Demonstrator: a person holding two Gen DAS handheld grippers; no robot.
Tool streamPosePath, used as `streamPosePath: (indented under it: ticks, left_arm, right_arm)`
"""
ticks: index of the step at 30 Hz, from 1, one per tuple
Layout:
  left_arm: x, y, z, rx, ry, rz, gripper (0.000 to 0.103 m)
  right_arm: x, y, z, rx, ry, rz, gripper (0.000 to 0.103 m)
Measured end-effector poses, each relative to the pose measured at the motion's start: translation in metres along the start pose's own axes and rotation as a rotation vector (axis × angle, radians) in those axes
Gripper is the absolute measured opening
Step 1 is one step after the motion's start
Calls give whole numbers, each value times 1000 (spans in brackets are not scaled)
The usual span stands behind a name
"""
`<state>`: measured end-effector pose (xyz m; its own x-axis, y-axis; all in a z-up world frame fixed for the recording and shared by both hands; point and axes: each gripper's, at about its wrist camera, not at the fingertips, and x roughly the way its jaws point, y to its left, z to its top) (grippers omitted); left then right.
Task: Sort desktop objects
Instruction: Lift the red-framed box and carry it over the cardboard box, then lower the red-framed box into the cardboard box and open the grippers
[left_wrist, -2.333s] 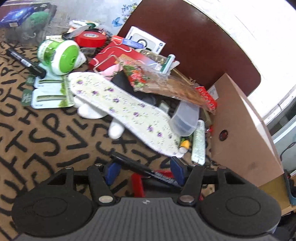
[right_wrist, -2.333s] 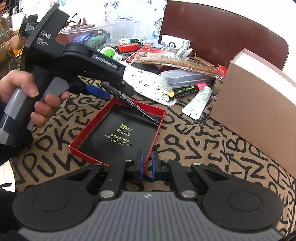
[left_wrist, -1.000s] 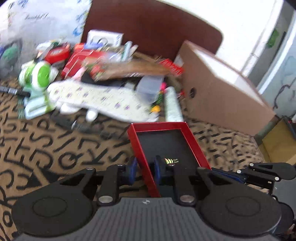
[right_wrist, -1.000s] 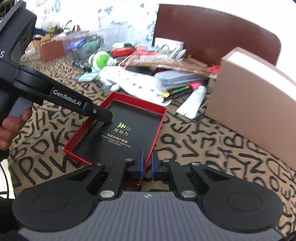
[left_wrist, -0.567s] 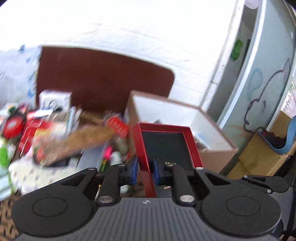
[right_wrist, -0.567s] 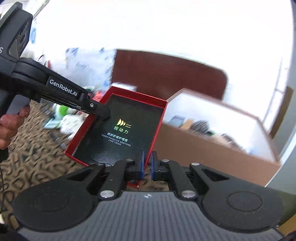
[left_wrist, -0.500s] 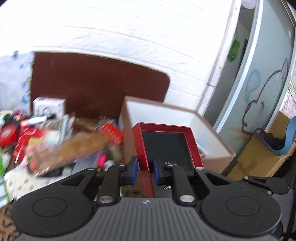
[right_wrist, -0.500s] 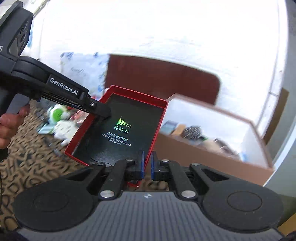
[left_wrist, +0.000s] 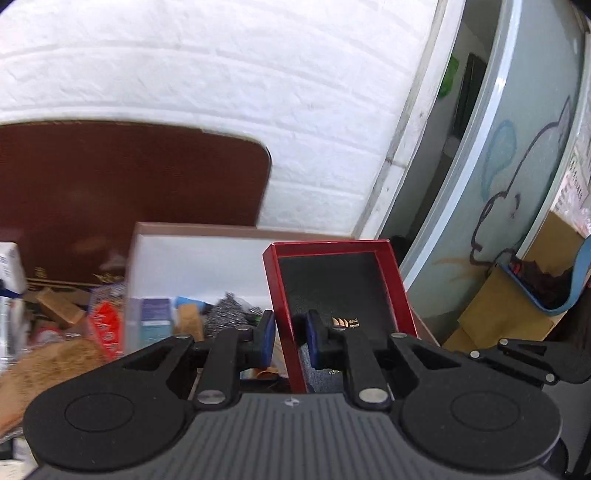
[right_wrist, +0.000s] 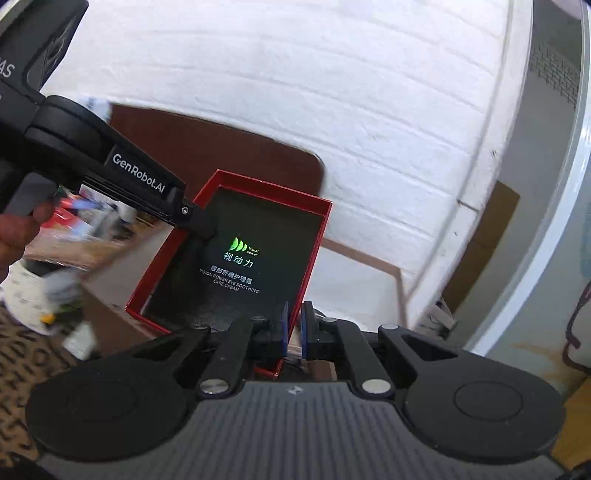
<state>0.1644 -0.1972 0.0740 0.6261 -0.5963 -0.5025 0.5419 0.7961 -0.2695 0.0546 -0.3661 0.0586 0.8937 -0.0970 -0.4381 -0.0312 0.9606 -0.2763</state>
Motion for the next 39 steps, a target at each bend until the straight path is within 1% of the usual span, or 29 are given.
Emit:
streamPosePath:
  ticks: [3, 6, 8, 10, 11, 12, 13, 14, 15, 16, 17, 18, 19, 20, 21, 22, 23, 25, 26, 35, 39]
  left_arm:
    - [28, -7, -2, 7, 46, -21, 16]
    - [54, -13, -3, -7, 93, -66, 16]
    - [70, -18, -3, 11, 109, -68, 16]
    - [80, -18, -4, 12, 118, -58, 17]
    - [82, -15, -5, 0, 121, -56, 21]
    - [82, -10, -5, -16, 122, -58, 40]
    - [80, -5, -6, -29, 117, -67, 61]
    - [77, -1, -7, -37, 101, -73, 69]
    - [74, 2, -7, -41, 81, -69, 75]
    - [70, 3, -7, -42, 63, -62, 78]
    - [66, 5, -6, -45, 58, -54, 80]
    - [62, 6, -6, -49, 61, -50, 85]
    - [59, 7, -5, -50, 66, -48, 87]
    - [54, 6, -6, -48, 67, -48, 88]
    - [50, 5, -7, -42, 63, -47, 88]
    - [44, 4, -8, -35, 57, -46, 88]
    - [40, 1, -9, -24, 51, -44, 89]
    - [28, -4, -14, -1, 40, -36, 89]
    - [23, -6, -16, 12, 37, -31, 89]
    - [-20, -23, -38, 91, 16, 2, 90]
    - [-38, -25, -48, 104, 8, 21, 90]
  right_arm:
    - [21, -13, -6, -6, 38, -10, 4]
    - [40, -16, -7, -19, 68, 10, 4]
    - [53, -14, -7, -55, 92, 10, 4]
    - [66, -15, -8, -73, 124, -22, 4]
    - [70, -17, -9, -69, 134, -31, 4]
    - [71, -20, -10, -48, 133, -27, 4]
    - [69, -24, -12, -20, 124, -15, 7]
    - [68, -25, -13, -2, 119, 0, 9]
    - [68, -26, -16, 7, 122, 9, 21]
    - [68, -25, -18, 11, 122, 1, 44]
    - [67, -23, -20, 12, 115, -18, 49]
    - [66, -21, -21, 11, 112, -32, 50]
    - [64, -20, -22, 9, 114, -36, 51]
    - [62, -19, -22, 9, 114, -32, 52]
    - [59, -17, -22, 12, 111, -24, 56]
    - [55, -15, -22, 19, 103, -20, 63]
    - [51, -14, -21, 29, 92, -24, 67]
    - [42, -9, -20, 36, 74, -31, 90]
    - [36, -6, -19, 36, 63, -34, 93]
    - [-3, 25, -16, -23, 14, -14, 94]
    - [-20, 37, -18, -27, -2, -5, 94]
